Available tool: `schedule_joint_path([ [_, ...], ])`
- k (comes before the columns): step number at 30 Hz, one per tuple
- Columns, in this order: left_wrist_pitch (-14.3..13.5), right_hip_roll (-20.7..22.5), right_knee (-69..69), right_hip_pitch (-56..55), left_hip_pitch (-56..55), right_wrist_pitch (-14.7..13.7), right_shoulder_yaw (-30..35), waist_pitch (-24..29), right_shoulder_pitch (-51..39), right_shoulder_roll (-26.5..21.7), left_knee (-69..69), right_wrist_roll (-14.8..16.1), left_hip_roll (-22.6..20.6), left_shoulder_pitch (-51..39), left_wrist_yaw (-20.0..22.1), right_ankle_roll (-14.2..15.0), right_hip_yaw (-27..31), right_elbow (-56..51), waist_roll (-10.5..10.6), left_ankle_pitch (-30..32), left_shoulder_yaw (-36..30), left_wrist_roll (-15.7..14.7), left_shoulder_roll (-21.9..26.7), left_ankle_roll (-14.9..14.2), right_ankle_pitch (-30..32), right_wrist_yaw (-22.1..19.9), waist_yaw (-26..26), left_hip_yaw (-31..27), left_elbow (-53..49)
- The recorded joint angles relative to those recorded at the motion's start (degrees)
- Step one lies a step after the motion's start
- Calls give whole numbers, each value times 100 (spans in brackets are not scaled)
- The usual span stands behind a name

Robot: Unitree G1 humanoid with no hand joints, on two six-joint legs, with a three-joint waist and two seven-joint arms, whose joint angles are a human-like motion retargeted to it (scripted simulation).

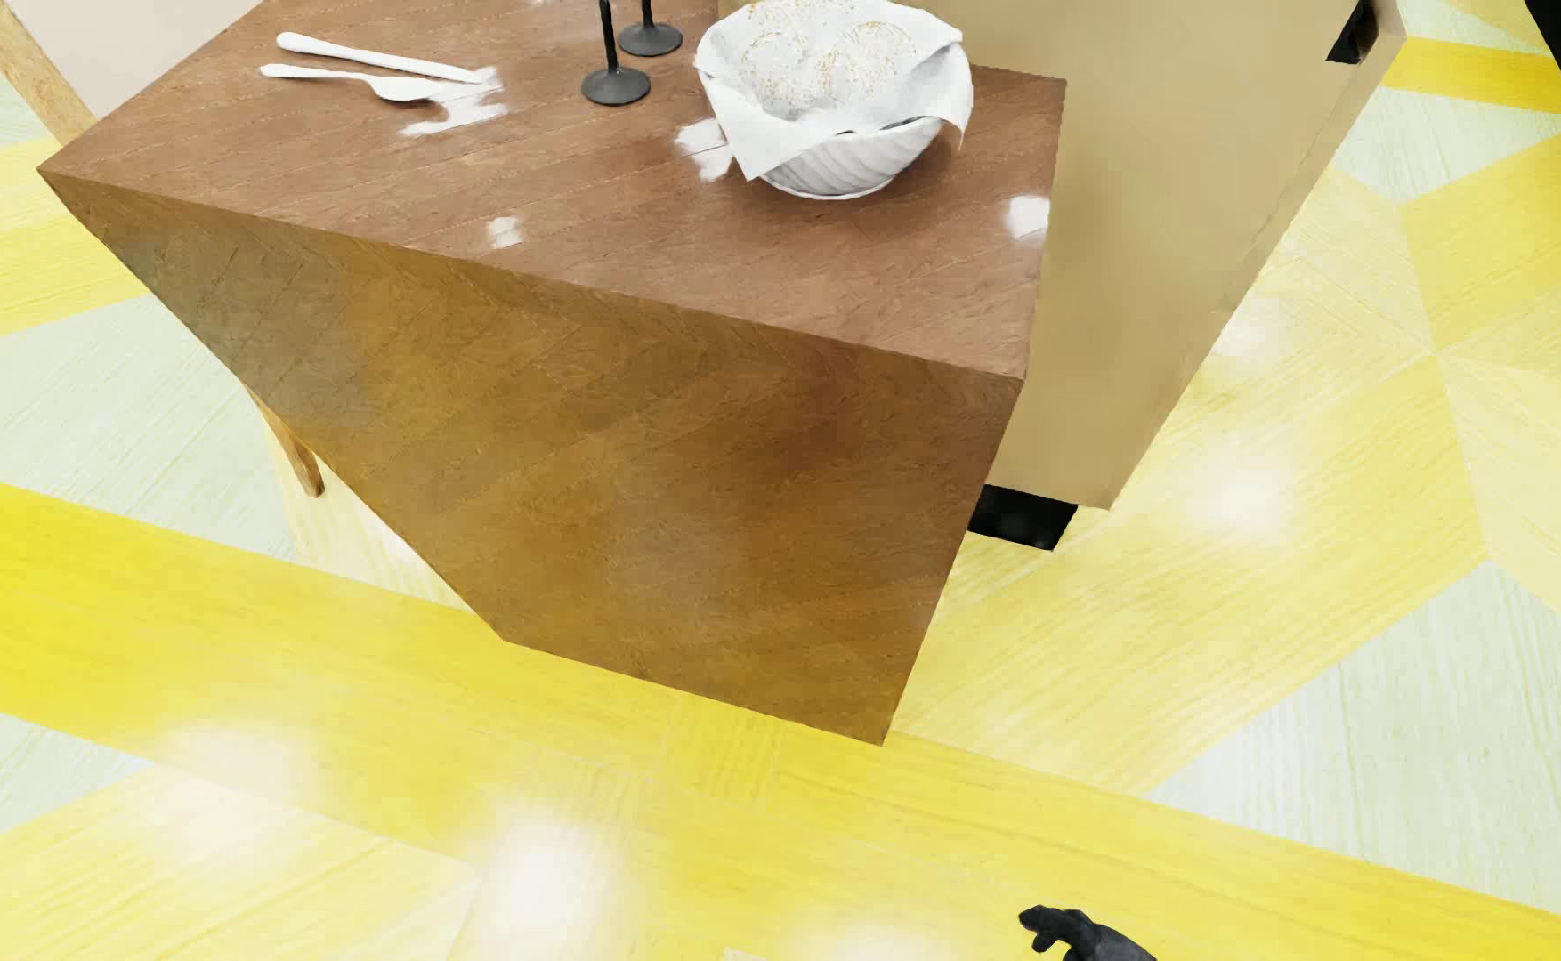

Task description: Walk to the chair

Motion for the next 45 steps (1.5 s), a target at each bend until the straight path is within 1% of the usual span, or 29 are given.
schedule_joint_path([
  [1, 41, -85, 21, 68, 174, 28, 6, -24, 34, -14, -138, 53, 224, -5, 50, 108, -83, -75, 4, 103, 58, 34, -13, 72, 8, -22, -4, 629, 24],
  [2, 66, -206, 57, 131, 310, 27, -9, -42, 99, -50, -206, 127, 290, -37, 97, 251, -148, -164, 8, 303, 111, 50, -39, -49, 17, -36, 7, 1007, 60],
  [3, 101, -365, 119, 191, 348, 23, -24, -49, 191, -105, -172, 194, 199, -94, 171, 410, -186, -259, 5, 284, 162, 32, -80, -373, 43, -101, 35, 1012, 101],
  [6, -2, -1193, 680, 118, 452, 41, -45, -25, 566, -358, -8, 321, -495, -437, 59, 560, -41, -440, -100, -131, 18, 93, -125, -128, 559, -174, 75, 1025, 421],
  [7, -41, -1572, 1202, -119, 532, 61, -32, -7, 692, -444, -103, 332, -827, -597, 2, 136, 60, -446, -169, -206, -123, 216, -99, 4, 892, -133, 60, 1024, 516],
  [8, -112, -2002, 1768, -368, 633, 121, -2, 11, 858, -459, -249, 333, -1171, -754, 38, -979, -25, -452, -257, -253, -226, 348, -72, 134, 1133, -105, 40, 988, 624],
  [9, -199, -2256, 2337, -620, 755, 159, 30, 32, 1016, -442, -434, 316, -1488, -922, 54, -1509, -65, -449, -352, -274, -283, 401, -25, 255, 1028, -58, -5, 906, 656],
  [10, -256, -2212, 2986, -993, 866, 191, 46, 60, 1197, -384, -587, 284, -1759, -1128, -31, -1664, 224, -472, -434, -293, -330, 385, 20, 361, 757, -15, -93, 739, 641],
  [12, -464, -1602, 4220, -1851, 1060, 216, -39, 104, 1538, -134, -825, 316, -2193, -1516, -353, -1556, 969, -497, -537, -310, -596, 401, 209, 547, 553, -9, -300, 251, 563],
  [13, -573, -1284, 4627, -2223, 1137, 228, -95, 112, 1674, 8, -911, 329, -2385, -1706, -533, -1496, 1108, -462, -567, -325, -824, 479, 332, 629, 551, -30, -383, -15, 505],
  [16, -840, -411, 4824, -3072, 1455, 165, 61, 110, 1979, 252, -1243, 209, -2934, -2256, -919, -1434, 1039, -321, -618, -351, -1630, 772, 561, 882, 620, 116, -580, -865, 279],
  [19, -1073, 848, 3486, -3526, 1879, 11, 356, 85, 2094, 218, -1584, 4, -3385, -2503, -1063, -1158, 1168, -275, -622, -357, -2228, 680, 527, 1135, 805, 452, -630, -1624, -85],
  [22, -1251, 1401, 699, -3100, 2210, 18, 128, 21, 2157, 191, -1667, 66, -3753, -2533, -1204, -722, 473, -452, -621, -393, -2765, 452, 450, 1369, 942, 361, -585, -2281, -341],
  [23, -1284, 1502, -25, -2851, 2342, 57, 11, 9, 2168, 176, -1616, 108, -3856, -2480, -1273, -747, 324, -510, -609, -380, -2921, 395, 448, 1430, 931, 273, -571, -2473, -358],
  [24, -1285, 1556, -330, -2632, 2515, 104, -113, 0, 2164, 153, -1496, 158, -3956, -2405, -1324, -848, 315, -545, -581, -322, -3046, 358, 451, 1500, 870, 188, -566, -2635, -340],
  [26, -1093, 1524, -101, -2429, 2823, 218, -357, -20, 2069, 107, -1225, 225, -4028, -2131, -1335, -2083, 502, -546, -462, 37, -3099, 396, 502, 1539, 1312, 74, -574, -2845, -196],
  [27, -894, 1391, 413, -2492, 2859, 282, -505, -21, 1984, 87, -884, 247, -4040, -1915, -1222, -2243, 490, -519, -364, 300, -2984, 417, 502, 1482, 1194, 1, -584, -2850, -89],
  [28, -614, 1261, 920, -2509, 2760, 355, -676, -19, 1882, 88, -341, 286, -4039, -1649, -1064, -2223, 461, -488, -248, 712, -2759, 347, 444, 1234, 853, -86, -595, -2818, 54],
  [29, -398, 1141, 1178, -2377, 2541, 412, -850, -24, 1778, 116, 445, 342, -4036, -1419, -973, -2142, 384, -456, -150, 1095, -2541, 223, 402, 397, 553, -173, -615, -2774, 249],
  [30, -209, 1029, 1237, -2143, 2185, 408, -1003, -33, 1661, 162, 1331, 414, -3886, -1260, -1019, -2042, 267, -414, -80, 1578, -2364, 105, 434, -1031, 340, -270, -652, -2498, 489],
  [31, -106, 956, 1211, -1885, 1715, 421, -1062, -39, 1514, 195, 2195, 421, -3494, -1150, -1181, -1930, 142, -351, -21, 1750, -2317, 130, 572, -1197, 183, -328, -683, -2026, 737],
  [33, -144, 924, 1059, -1364, 812, 307, -885, -46, 1151, 178, 3398, 252, -2301, -869, -1424, -1688, 36, -327, 95, 1077, -2301, 385, 922, -508, -52, -292, -636, -1092, 933],
  [35, -165, 1038, 820, -862, 68, -77, -598, -41, 855, 130, 3636, 32, -1306, -495, -1476, -1468, 81, -485, 191, 849, -2062, 465, 1196, -91, -214, -247, -475, -687, 817],
  [37, -161, 1154, 671, -475, -520, -423, -294, -41, 598, 115, 2984, -23, -702, -134, -1420, -1239, 315, -905, 258, 627, -1515, 184, 1230, 74, -395, -232, -263, -586, 548],
  [39, -79, 1196, 569, -240, -853, -586, -45, -60, 333, 118, 1574, 122, -323, 191, -1287, -1058, 728, -1375, 292, 735, -912, -121, 1043, 273, -530, -217, -40, -378, 257],
  [42, -63, 1145, 476, -15, -1313, -489, 305, -82, -14, 181, -486, 310, -636, 476, -1229, -748, 1542, -1760, 266, 896, -525, -289, 579, 84, -649, -170, 255, -1361, 60],
  [43, -193, 1113, 493, 41, -1397, -475, 441, -86, -59, 211, -963, 325, -666, 511, -1348, -636, 1830, -1835, 249, 937, -651, -119, 538, -153, -704, -171, 300, -1661, 88],
  [44, -295, 1098, 523, 90, -1448, -492, 576, -86, -71, 257, -1342, 345, -586, 529, -1363, -515, 2139, -1862, 229, 1102, -758, 90, 539, -590, -801, -180, 313, -1917, 77],
  [45, -348, 1064, 569, 139, -1436, -492, 691, -89, -26, 301, -1624, 392, -459, 503, -1356, -381, 2478, -1867, 206, 1361, -861, 332, 587, -615, -973, -150, 319, -2304, 96],
])
